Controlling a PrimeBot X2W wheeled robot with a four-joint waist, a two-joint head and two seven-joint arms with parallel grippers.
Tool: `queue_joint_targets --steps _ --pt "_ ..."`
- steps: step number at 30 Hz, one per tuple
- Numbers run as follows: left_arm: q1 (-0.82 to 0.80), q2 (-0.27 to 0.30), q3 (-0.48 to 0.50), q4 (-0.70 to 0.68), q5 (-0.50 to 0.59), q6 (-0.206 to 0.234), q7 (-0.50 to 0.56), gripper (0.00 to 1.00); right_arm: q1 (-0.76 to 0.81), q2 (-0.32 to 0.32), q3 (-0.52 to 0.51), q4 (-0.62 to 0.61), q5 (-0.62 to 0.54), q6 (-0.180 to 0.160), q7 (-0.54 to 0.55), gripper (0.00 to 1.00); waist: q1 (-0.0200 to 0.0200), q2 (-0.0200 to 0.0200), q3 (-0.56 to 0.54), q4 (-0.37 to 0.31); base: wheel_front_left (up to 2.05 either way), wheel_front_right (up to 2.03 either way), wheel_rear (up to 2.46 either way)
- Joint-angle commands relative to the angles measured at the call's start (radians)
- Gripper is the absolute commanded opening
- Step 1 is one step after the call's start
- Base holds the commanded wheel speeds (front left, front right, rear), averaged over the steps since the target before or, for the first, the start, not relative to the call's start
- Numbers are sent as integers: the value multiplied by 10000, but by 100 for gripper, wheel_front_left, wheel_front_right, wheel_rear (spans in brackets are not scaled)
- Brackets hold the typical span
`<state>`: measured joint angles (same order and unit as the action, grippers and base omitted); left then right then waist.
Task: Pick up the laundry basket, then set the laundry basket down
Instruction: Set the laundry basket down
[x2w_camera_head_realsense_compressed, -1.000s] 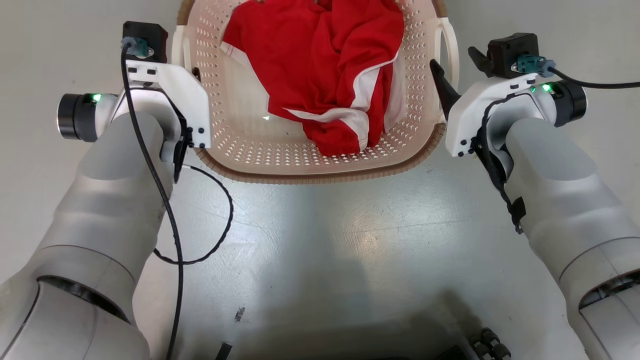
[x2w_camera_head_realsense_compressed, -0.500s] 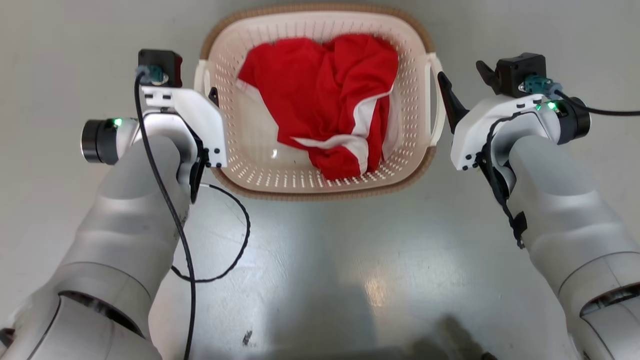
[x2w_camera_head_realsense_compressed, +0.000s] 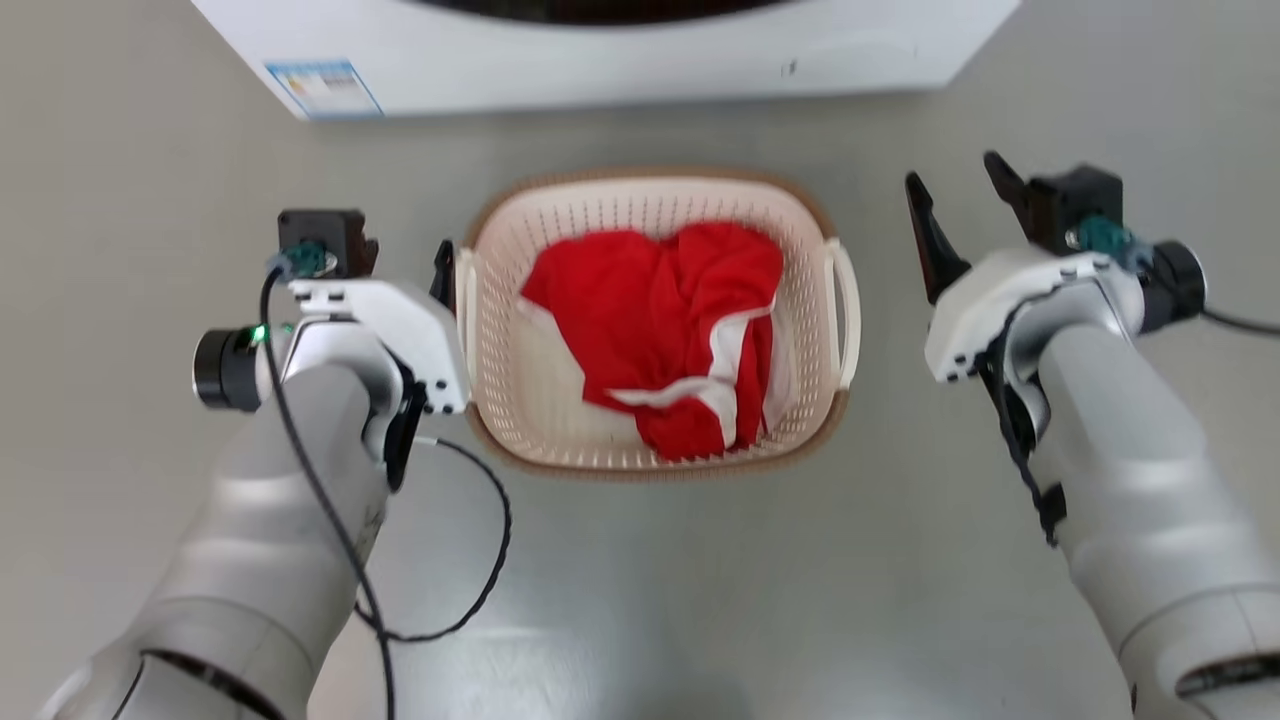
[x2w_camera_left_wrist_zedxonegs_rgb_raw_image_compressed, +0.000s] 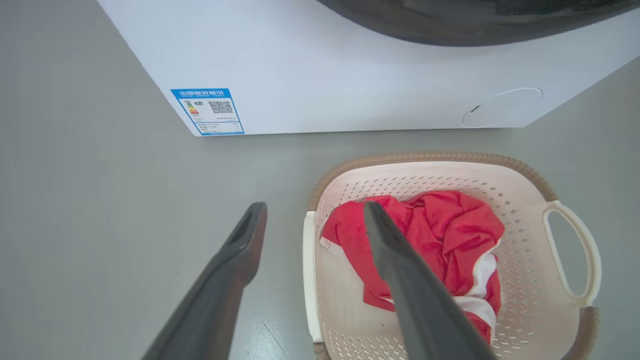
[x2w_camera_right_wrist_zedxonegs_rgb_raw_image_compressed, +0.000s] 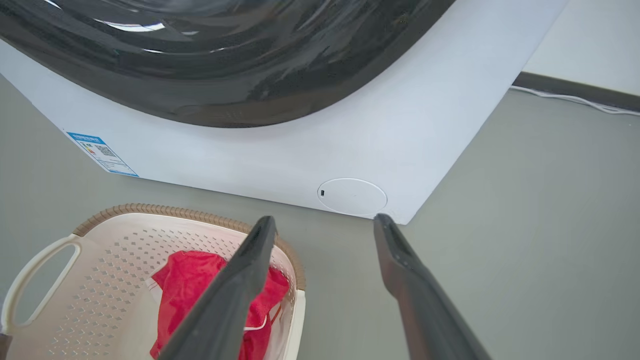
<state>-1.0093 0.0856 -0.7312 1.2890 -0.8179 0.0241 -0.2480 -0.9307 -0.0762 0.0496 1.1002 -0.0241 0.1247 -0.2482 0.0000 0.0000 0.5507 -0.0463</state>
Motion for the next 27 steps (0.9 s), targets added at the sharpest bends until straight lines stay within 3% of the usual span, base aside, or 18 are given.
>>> queue_joint_targets --steps 1,6,14,27 --pt "161 346 199 -138 -14 -148 -95 100 371 151 25 -312 -182 60 -133 100 0 0 -602 80 0 0 0" --pt "862 799 759 -1210 156 -150 -132 100 1383 185 -848 -1632 -982 60 -134 100 0 0 -1504 167 0 0 0" --pt "2787 1478 2592 -3900 1261 220 -135 100 2851 224 -1322 -3316 -1444 60 -134 100 0 0 -2738 260 0 0 0" --pt "6152 1326 5226 -7053 3210 202 -137 100 5212 242 -1000 -6007 -1042 60 -135 100 0 0 -4100 235 0 0 0"
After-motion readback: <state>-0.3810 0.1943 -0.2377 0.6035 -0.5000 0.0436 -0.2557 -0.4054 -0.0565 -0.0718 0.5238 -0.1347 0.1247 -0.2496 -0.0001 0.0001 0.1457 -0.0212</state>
